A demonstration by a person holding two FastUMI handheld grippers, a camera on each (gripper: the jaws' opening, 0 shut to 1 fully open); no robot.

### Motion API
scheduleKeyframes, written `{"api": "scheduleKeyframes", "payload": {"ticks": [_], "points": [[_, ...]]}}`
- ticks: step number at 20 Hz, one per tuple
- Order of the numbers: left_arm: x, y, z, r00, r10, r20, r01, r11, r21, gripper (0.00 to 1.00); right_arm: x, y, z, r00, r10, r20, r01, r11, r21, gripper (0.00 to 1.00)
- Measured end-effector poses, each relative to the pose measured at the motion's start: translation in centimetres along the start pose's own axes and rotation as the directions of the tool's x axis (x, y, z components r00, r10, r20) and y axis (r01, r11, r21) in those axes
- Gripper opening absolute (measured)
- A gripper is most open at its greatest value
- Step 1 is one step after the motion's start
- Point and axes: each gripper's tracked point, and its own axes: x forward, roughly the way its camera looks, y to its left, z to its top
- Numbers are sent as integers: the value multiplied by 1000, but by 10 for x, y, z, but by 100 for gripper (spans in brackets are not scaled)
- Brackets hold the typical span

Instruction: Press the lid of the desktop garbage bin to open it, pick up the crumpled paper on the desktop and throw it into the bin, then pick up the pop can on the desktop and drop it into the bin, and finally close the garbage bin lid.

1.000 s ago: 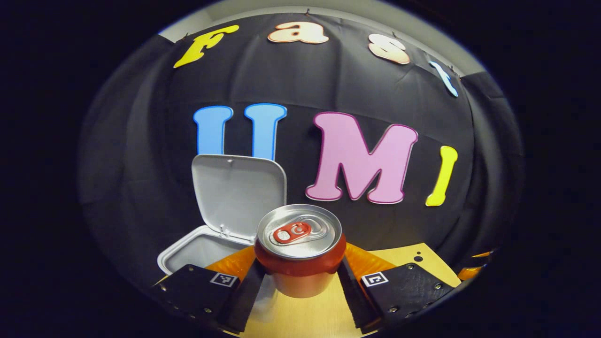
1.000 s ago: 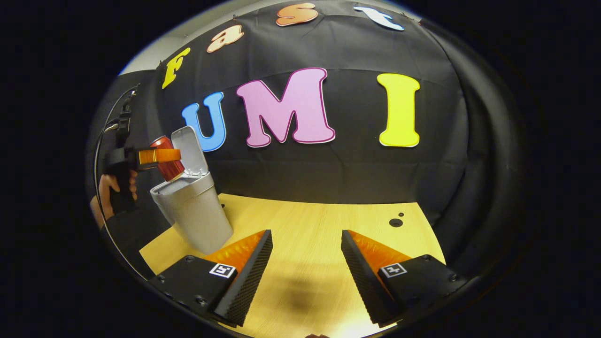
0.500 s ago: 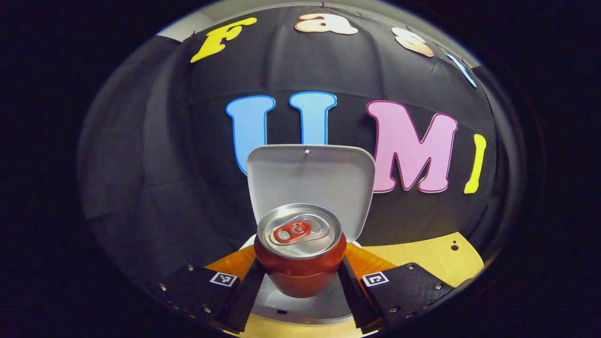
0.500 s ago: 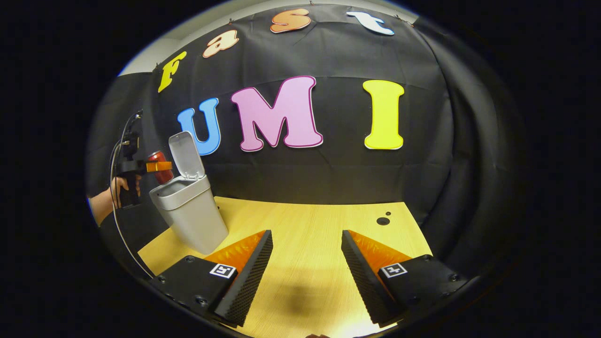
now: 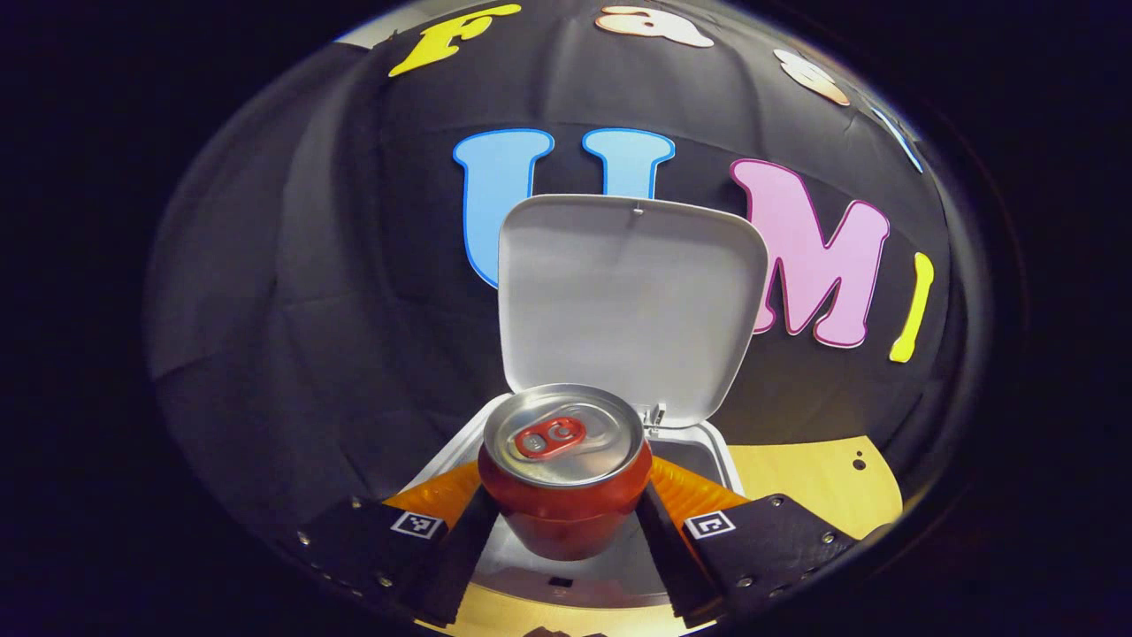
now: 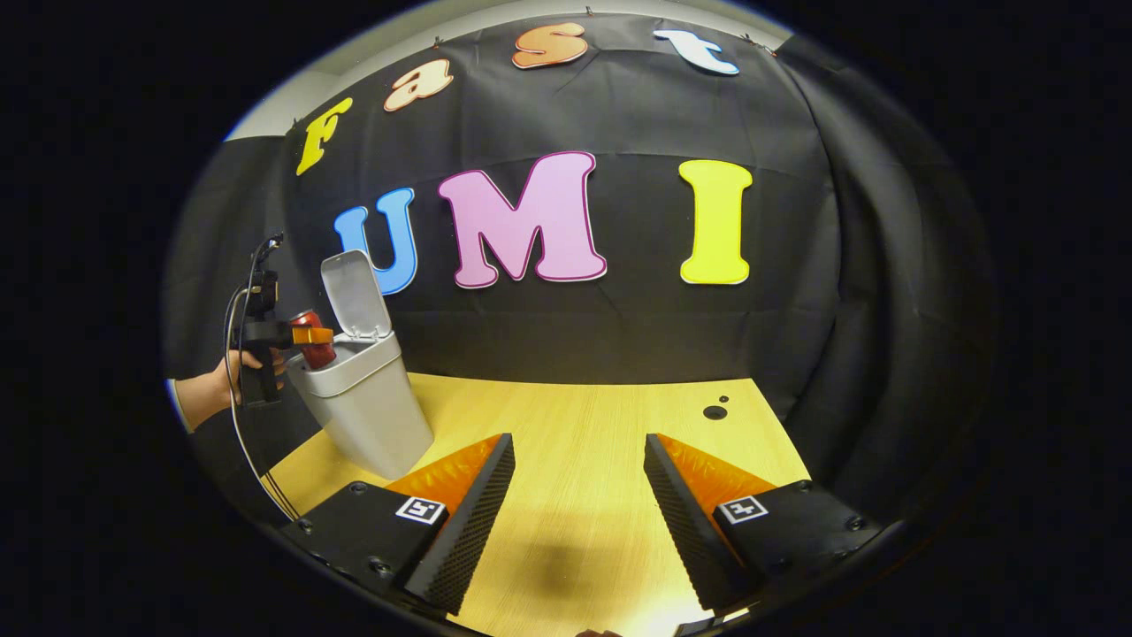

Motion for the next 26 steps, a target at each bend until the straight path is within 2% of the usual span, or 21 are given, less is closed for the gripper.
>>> {"api": "scheduleKeyframes", "payload": {"ticks": [1,3,6,16,20,23,26], "points": [[1,2,-1,1000,3,4,-3,1000,-2,84,0,2,0,1000,0,-1,0,1000,2,95],[-3,-5,7,999,-37,34,38,999,-25,84,-1,5,1,1000,2,1,-2,1000,2,95],[-2,-12,6,997,-70,28,70,998,8,84,0,6,0,1000,-4,3,4,1000,-9,95],[-6,-21,37,992,-74,100,66,995,80,86,12,5,-1,1000,-5,-9,5,1000,11,95],[-15,-32,87,978,-98,183,93,995,35,86,18,6,0,1000,-2,-10,2,1000,13,95],[-15,-36,143,959,-114,261,104,993,51,85,24,5,1,1000,0,-15,0,1000,21,95],[-3,-43,189,946,-153,285,147,988,44,85,31,5,3,1000,2,-10,-2,999,45,95]]}}
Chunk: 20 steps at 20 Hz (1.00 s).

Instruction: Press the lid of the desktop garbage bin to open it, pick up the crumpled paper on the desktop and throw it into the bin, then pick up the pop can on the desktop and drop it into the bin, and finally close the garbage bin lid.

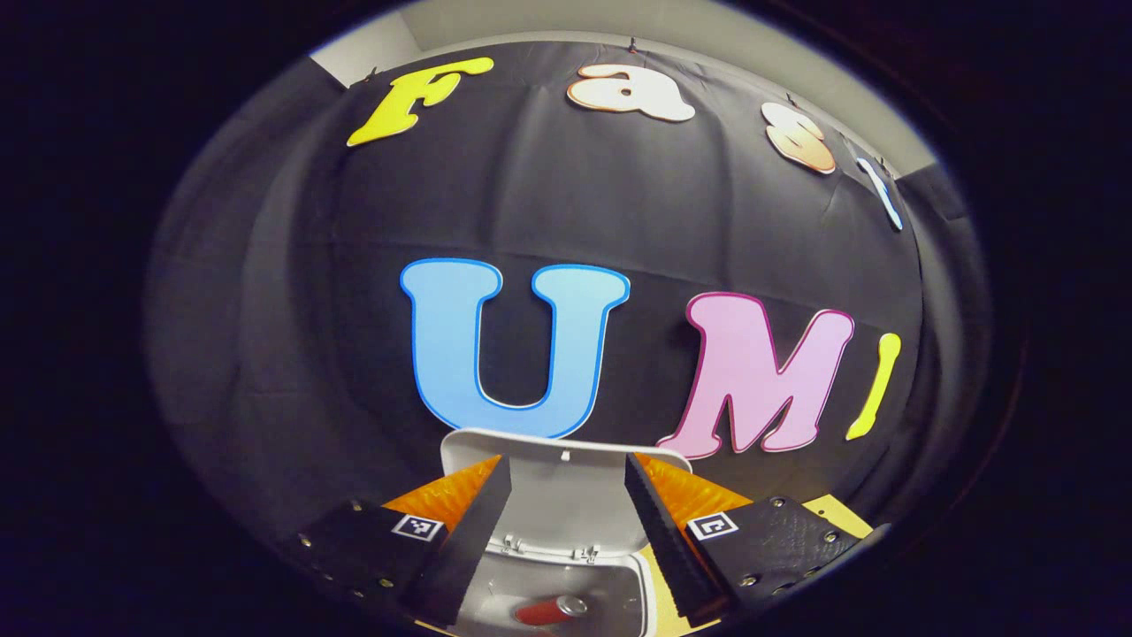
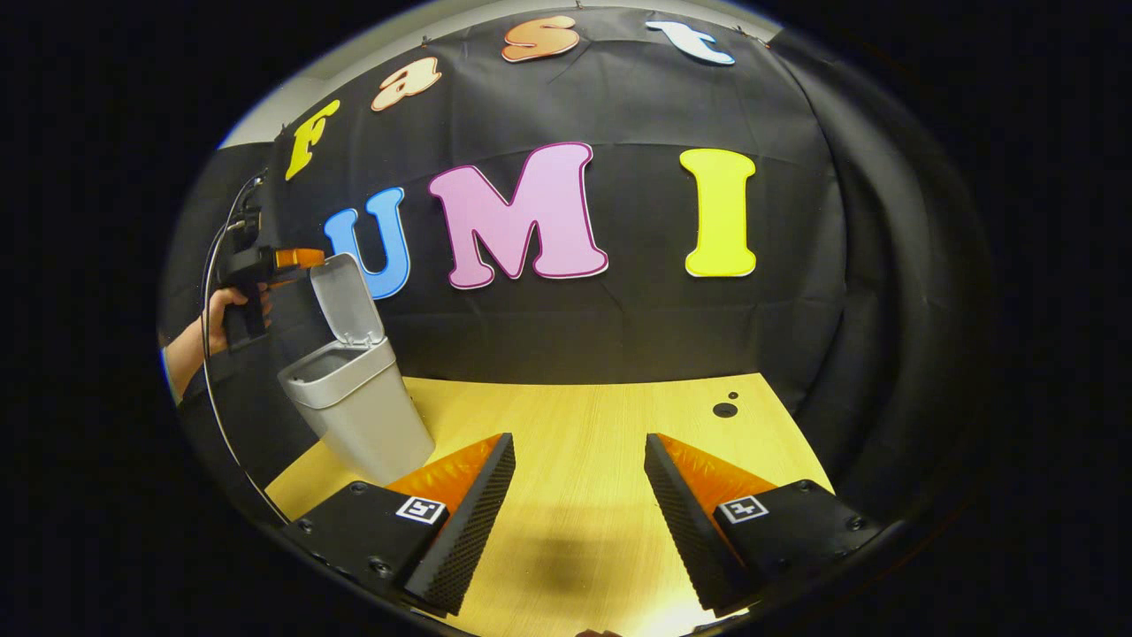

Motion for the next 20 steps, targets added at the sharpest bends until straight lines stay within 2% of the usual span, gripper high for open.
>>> {"api": "scheduleKeyframes", "payload": {"ticks": [3,8,10,12,20], "points": [[28,-4,26,999,-29,22,28,998,53,85,8,0,2,1000,-2,1,2,1000,8,95],[57,-14,12,996,-64,-55,71,988,135,83,14,0,9,1000,-14,16,14,1000,23,99],[61,-16,-3,992,-75,-104,88,988,130,81,13,-1,10,999,-24,22,24,999,21,99],[64,-13,-7,991,-67,-113,80,990,115,71,12,-4,10,999,-34,22,33,999,20,99],[51,-16,-11,992,-71,-101,84,988,128,71,5,-4,9,998,-54,16,54,998,27,99]]}}
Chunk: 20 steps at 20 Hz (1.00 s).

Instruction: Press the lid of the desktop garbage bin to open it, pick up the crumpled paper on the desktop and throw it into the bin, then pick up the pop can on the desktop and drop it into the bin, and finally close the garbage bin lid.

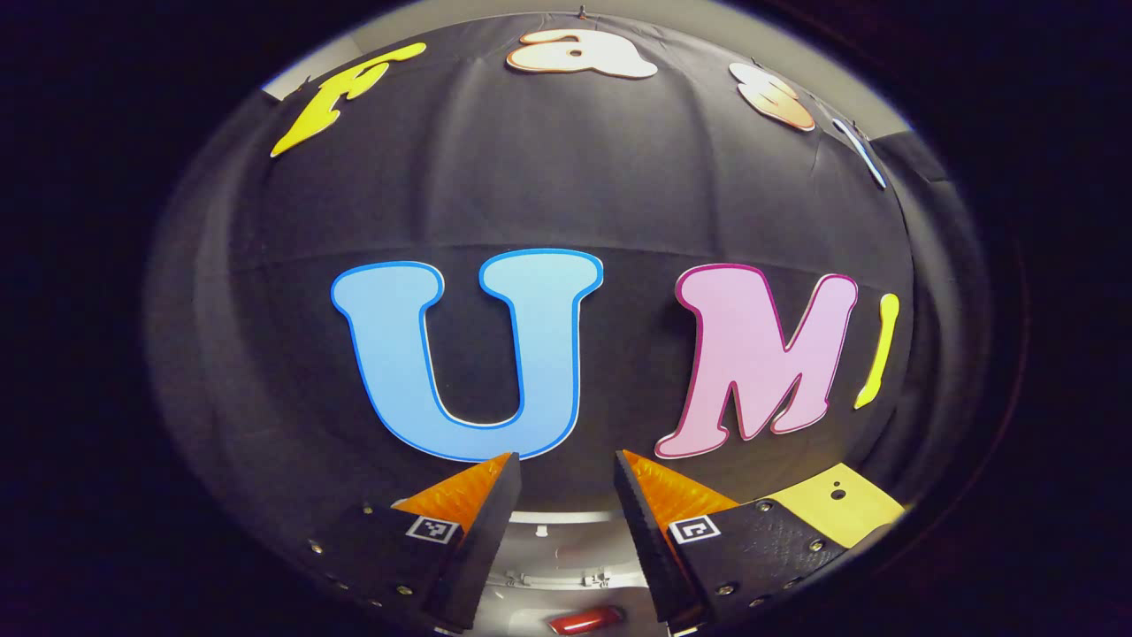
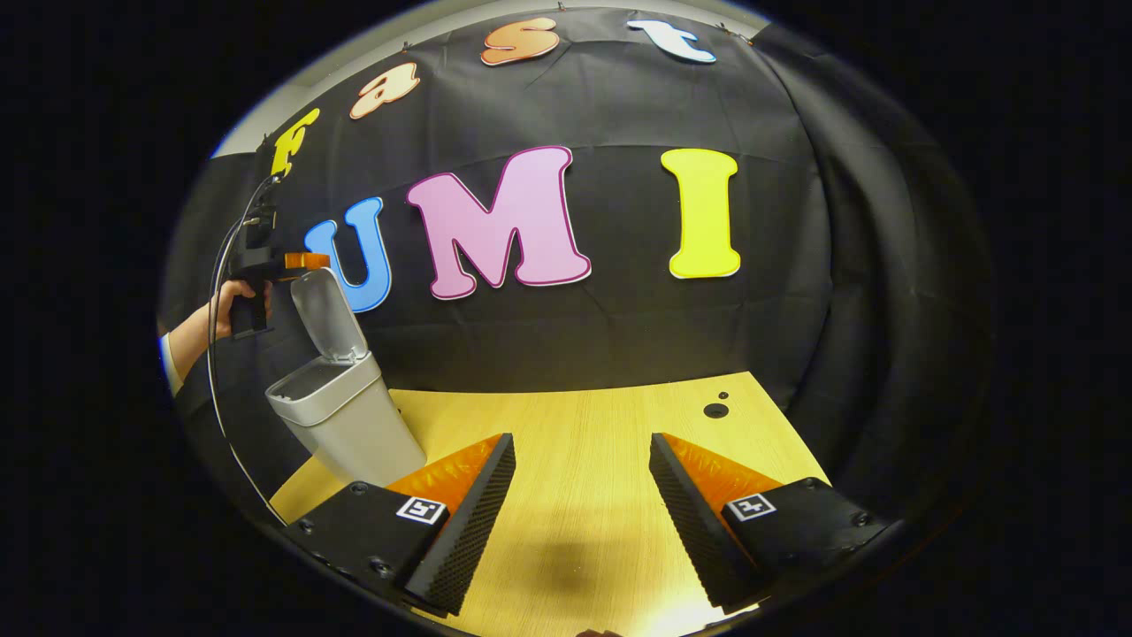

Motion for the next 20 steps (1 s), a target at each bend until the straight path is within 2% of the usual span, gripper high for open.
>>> {"api": "scheduleKeyframes", "payload": {"ticks": [7,12,16,20], "points": [[-56,-4,-24,1000,-11,-4,11,1000,-14,72,-4,13,-6,1000,18,-14,-18,1000,-7,99],[-98,-8,-74,992,-41,-120,37,999,-36,75,0,24,-9,999,36,-26,-36,999,-7,99],[-116,-9,-108,980,-59,-188,41,994,-99,75,4,36,-5,998,58,-25,-58,998,-5,98],[-124,-12,-147,960,-58,-274,27,993,-115,75,4,41,-4,997,68,-26,-68,997,-20,99]]}}
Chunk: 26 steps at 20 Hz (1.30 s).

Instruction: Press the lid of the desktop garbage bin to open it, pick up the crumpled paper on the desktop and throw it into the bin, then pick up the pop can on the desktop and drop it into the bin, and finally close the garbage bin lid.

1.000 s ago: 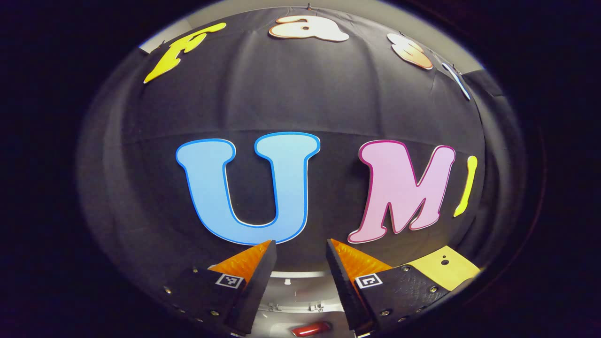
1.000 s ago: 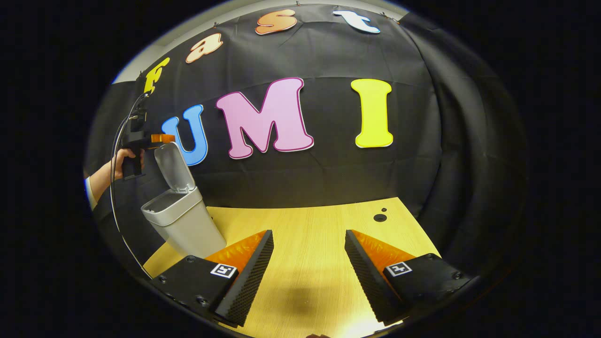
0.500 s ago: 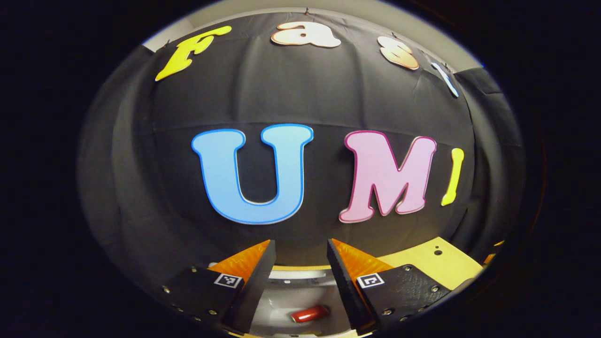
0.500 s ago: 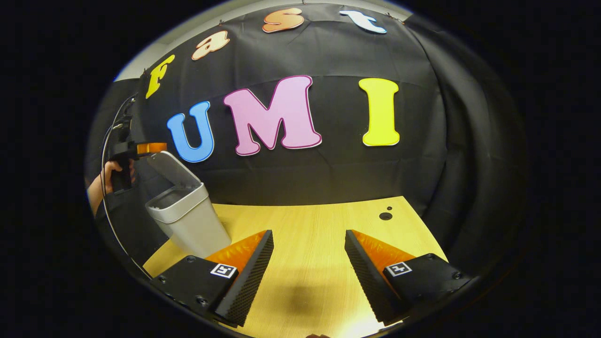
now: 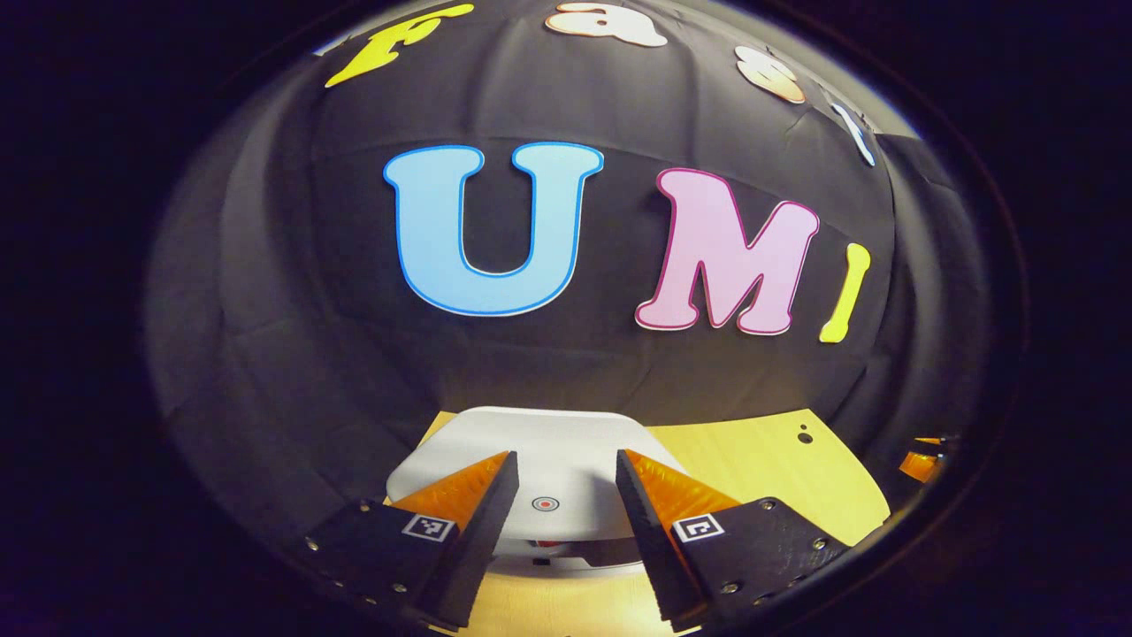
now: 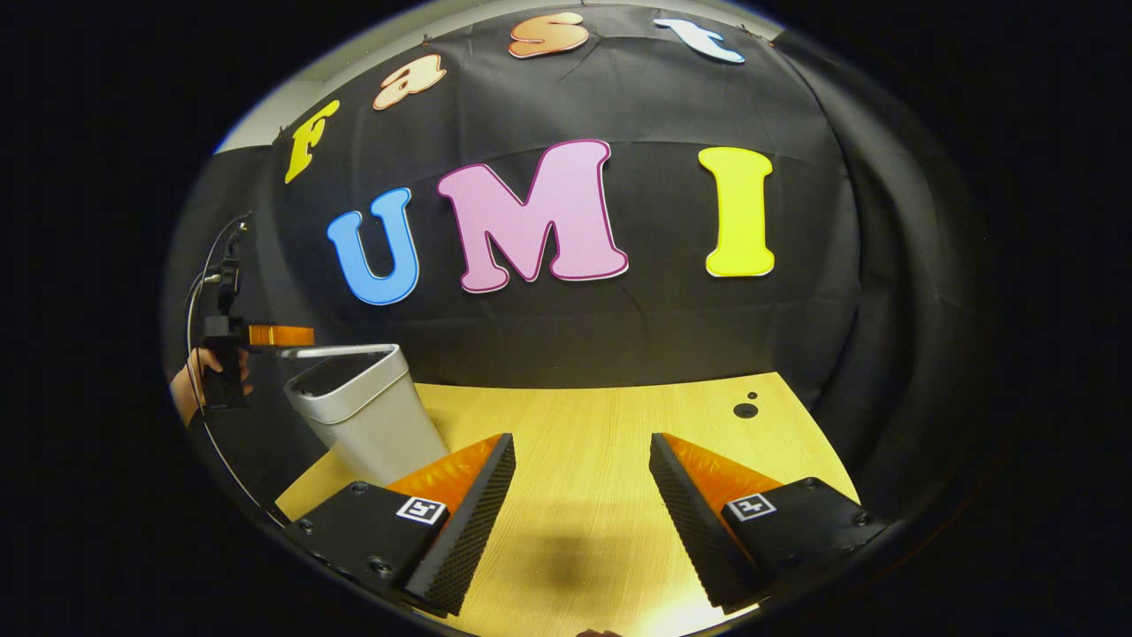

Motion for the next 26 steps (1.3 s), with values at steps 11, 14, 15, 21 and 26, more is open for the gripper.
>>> {"api": "scheduleKeyframes", "payload": {"ticks": [11,14,15,21,26], "points": [[2,1,-50,993,42,-111,-35,997,62,77,-6,-4,1,1000,-15,9,15,1000,-7,99],[5,-2,-55,990,38,-132,-35,999,19,77,-4,-1,-2,1000,1,9,-1,1000,-4,99],[3,-3,-57,989,39,-145,-35,999,32,77,-4,0,-3,1000,7,4,-7,1000,0,99],[6,-1,-47,995,49,-83,-44,997,59,78,-7,13,-5,999,40,7,-40,999,-13,99],[-7,-14,-26,997,79,0,-79,997,-8,80,-19,21,7,998,46,34,-43,995,-86,99]]}}
